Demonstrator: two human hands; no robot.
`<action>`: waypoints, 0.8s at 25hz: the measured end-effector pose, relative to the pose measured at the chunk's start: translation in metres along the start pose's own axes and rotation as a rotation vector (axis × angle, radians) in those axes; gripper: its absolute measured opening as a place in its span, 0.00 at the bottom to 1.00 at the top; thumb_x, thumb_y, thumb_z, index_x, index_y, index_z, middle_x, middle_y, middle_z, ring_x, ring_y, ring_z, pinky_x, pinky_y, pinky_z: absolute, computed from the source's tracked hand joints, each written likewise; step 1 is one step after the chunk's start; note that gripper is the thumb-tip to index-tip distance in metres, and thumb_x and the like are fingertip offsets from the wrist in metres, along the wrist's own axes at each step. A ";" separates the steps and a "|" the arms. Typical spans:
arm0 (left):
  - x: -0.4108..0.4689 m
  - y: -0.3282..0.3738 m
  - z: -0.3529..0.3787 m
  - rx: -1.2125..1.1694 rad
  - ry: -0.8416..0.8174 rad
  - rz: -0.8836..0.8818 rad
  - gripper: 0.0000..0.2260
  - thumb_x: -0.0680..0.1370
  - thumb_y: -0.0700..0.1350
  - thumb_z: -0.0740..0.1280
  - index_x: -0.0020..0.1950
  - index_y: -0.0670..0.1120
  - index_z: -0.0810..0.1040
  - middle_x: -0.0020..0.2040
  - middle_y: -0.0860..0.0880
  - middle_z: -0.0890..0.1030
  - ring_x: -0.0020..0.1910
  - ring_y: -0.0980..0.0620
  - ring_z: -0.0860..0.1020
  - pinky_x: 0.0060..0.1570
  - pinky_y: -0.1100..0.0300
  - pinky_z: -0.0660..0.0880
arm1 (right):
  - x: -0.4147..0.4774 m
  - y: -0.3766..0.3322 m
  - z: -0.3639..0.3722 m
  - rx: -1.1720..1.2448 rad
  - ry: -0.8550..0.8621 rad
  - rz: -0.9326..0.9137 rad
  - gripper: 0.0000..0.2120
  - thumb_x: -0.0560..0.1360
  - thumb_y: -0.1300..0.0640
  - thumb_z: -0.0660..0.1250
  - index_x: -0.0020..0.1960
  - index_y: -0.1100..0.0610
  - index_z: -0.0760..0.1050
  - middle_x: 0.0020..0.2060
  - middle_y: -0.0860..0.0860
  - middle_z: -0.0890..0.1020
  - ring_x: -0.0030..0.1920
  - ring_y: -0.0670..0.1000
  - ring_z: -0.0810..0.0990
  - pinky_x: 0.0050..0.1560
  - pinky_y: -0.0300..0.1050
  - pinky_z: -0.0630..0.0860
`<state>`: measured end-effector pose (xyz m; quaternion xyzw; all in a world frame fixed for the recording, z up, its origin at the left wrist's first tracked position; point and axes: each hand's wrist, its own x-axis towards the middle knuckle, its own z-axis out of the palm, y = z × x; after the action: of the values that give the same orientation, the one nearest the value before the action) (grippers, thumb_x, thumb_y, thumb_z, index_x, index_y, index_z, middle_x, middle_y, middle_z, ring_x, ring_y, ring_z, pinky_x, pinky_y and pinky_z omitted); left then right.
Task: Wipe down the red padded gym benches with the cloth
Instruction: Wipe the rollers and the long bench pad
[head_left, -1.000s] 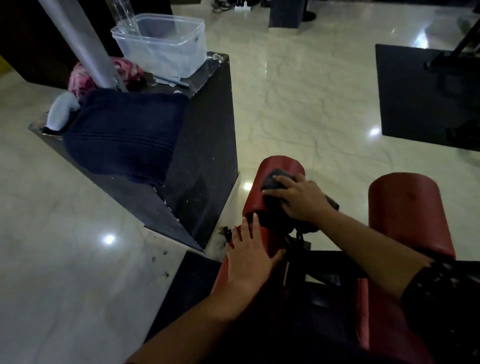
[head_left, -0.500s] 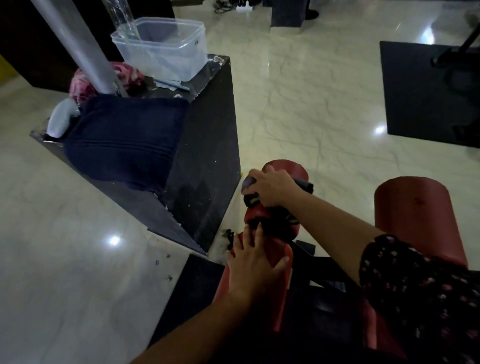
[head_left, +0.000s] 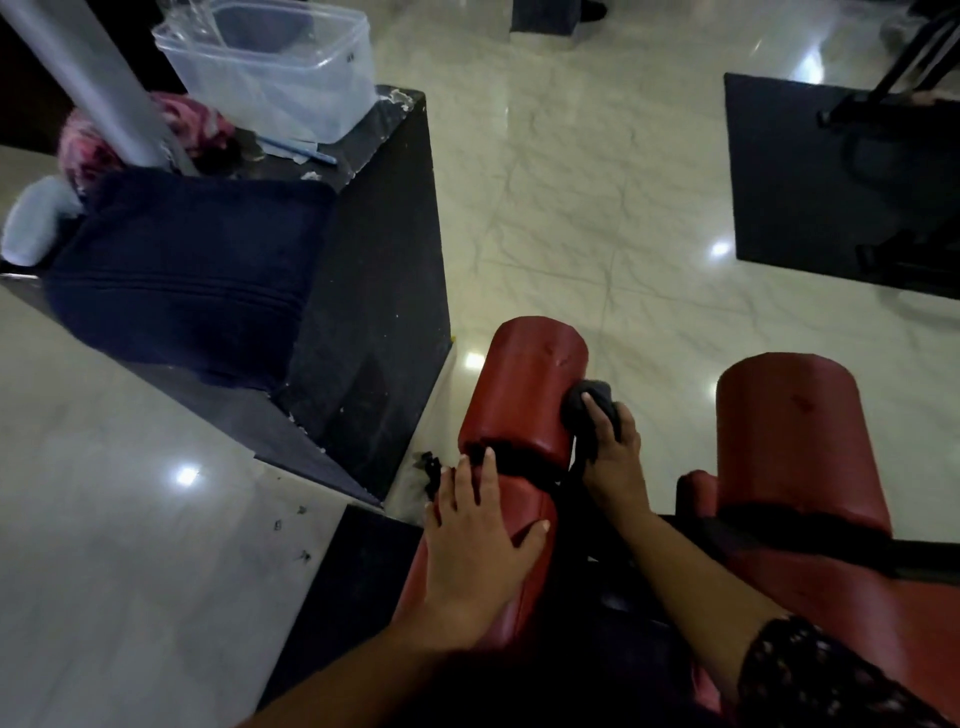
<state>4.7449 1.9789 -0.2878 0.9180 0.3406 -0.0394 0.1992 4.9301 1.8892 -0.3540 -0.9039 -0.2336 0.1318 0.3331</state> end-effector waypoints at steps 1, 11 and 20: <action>0.001 0.000 0.000 0.003 -0.002 0.003 0.43 0.73 0.72 0.48 0.80 0.51 0.37 0.81 0.43 0.47 0.79 0.42 0.48 0.76 0.43 0.53 | 0.007 0.000 -0.003 0.054 -0.001 0.024 0.37 0.74 0.70 0.63 0.76 0.43 0.59 0.75 0.56 0.56 0.71 0.63 0.61 0.68 0.60 0.68; 0.004 -0.003 -0.002 -0.013 -0.079 -0.004 0.43 0.76 0.72 0.52 0.79 0.53 0.34 0.81 0.44 0.43 0.79 0.43 0.44 0.76 0.43 0.49 | 0.098 -0.110 -0.048 -0.785 -0.171 -0.656 0.29 0.75 0.52 0.63 0.74 0.38 0.63 0.68 0.51 0.71 0.60 0.60 0.70 0.50 0.54 0.74; 0.003 -0.003 -0.006 -0.033 -0.095 -0.024 0.43 0.75 0.71 0.53 0.79 0.53 0.35 0.81 0.44 0.43 0.79 0.43 0.42 0.76 0.42 0.48 | 0.120 -0.158 -0.009 -0.990 -0.256 -0.723 0.29 0.75 0.44 0.60 0.74 0.42 0.56 0.68 0.52 0.70 0.63 0.61 0.70 0.57 0.65 0.70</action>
<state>4.7443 1.9854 -0.2838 0.9075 0.3424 -0.0799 0.2298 4.9839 2.0516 -0.2526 -0.7919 -0.5961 -0.0057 -0.1325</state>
